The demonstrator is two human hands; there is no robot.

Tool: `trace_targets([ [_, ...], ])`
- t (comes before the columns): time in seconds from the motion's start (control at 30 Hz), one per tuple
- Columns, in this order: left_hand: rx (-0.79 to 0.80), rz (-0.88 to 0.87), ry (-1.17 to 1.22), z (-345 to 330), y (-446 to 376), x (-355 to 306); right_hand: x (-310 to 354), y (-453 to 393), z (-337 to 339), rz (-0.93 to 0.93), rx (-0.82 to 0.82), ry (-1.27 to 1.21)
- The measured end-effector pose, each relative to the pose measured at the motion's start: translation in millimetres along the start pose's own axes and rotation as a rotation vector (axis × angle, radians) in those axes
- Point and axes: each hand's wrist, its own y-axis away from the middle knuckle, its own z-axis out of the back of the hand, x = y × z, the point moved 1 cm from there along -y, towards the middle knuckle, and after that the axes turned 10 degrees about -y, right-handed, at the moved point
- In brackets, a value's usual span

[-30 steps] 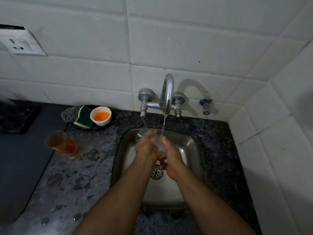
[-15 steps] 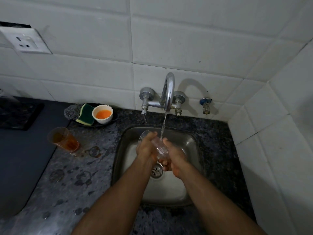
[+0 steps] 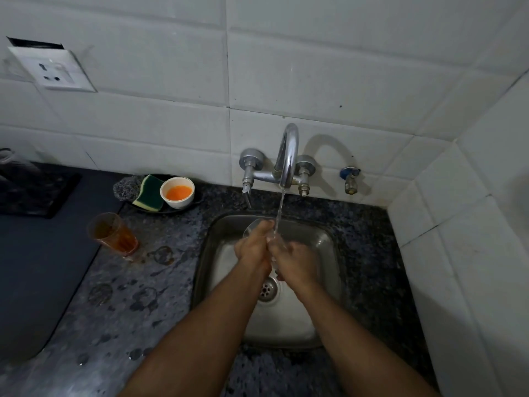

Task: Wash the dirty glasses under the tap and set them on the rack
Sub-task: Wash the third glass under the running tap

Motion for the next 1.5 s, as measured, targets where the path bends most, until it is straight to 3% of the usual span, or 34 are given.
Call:
trace_targets([
  [0.07, 0.046, 0.006, 0.049, -2.5, -0.4, -3.0, 1.5, 3.3, -4.3, 0.078, -0.021, 0.054],
  [0.17, 0.148, 0.030, 0.014, 0.4, -10.1, -4.9, 14.1, 7.3, -5.5, -0.317, 0.072, -0.396],
  [0.23, 0.142, 0.029, -0.006, 4.4, -11.2, -6.2, 22.3, 8.0, -1.9, -0.442, 0.184, -0.485],
  [0.3, 0.107, 0.001, -0.006, 4.9, -6.2, -6.3, 20.9, 4.2, -3.8, -0.348, 0.161, -0.311],
  [0.37, 0.000, -0.037, -0.057, 2.0, -7.2, -4.5, 18.3, 0.3, -6.3, -0.123, 0.034, 0.004],
  [0.43, 0.001, -0.036, -0.081, -3.5, -9.0, -5.1, 16.2, 2.1, -11.8, 0.043, -0.048, 0.136],
  [0.5, 0.068, 0.013, -0.042, -2.7, -8.7, -10.8, 19.7, 1.0, -10.1, -0.100, -0.022, -0.058],
  [0.57, 0.175, 0.058, -0.023, 3.0, -20.1, -8.6, 26.4, 4.0, -5.2, -0.401, 0.142, -0.371],
  [0.6, 0.208, 0.067, -0.040, 6.0, -25.2, -6.1, 28.6, 3.6, -1.5, -0.460, 0.218, -0.413],
  [0.67, 0.168, 0.034, -0.078, 7.4, -14.0, -6.6, 29.1, 2.7, 0.3, -0.406, 0.209, -0.290],
  [0.73, 0.107, -0.045, -0.136, 3.0, -1.2, -7.8, 24.8, 0.3, -2.6, -0.233, 0.074, 0.008],
  [0.8, 0.095, -0.102, -0.206, -1.5, 4.2, -7.5, 20.5, 1.5, -5.5, -0.107, -0.022, 0.116],
  [0.87, 0.131, -0.113, -0.253, -1.6, 8.2, -7.5, 22.6, 3.6, -5.0, -0.199, 0.011, -0.037],
  [0.93, 0.162, -0.127, -0.285, 2.5, 12.1, -6.2, 27.1, 5.7, -1.2, -0.417, 0.088, -0.269],
  [1.0, 0.168, -0.168, -0.309, 5.6, 12.4, -1.5, 28.6, 5.7, 2.9, -0.503, 0.159, -0.281],
  [1.07, 0.138, -0.241, -0.319, 2.2, 17.6, 0.8, 28.9, 2.8, -3.1, -0.447, 0.124, -0.153],
  [1.17, 0.115, -0.351, -0.346, -4.0, 18.8, 5.9, 31.3, -2.4, -11.9, -0.155, -0.023, 0.165],
  [1.23, 0.086, -0.332, -0.334, -4.1, 20.9, 5.4, 35.4, -4.2, -15.8, -0.071, -0.027, 0.199],
  [1.37, -0.012, -0.239, -0.356, 2.6, 18.5, 1.5, 30.8, -13.3, -14.9, -0.294, 0.034, -0.085],
  [1.5, 0.112, -0.171, -0.345, 1.9, 26.6, 0.7, 28.9, -11.1, -18.8, -0.259, 0.034, -0.067],
])
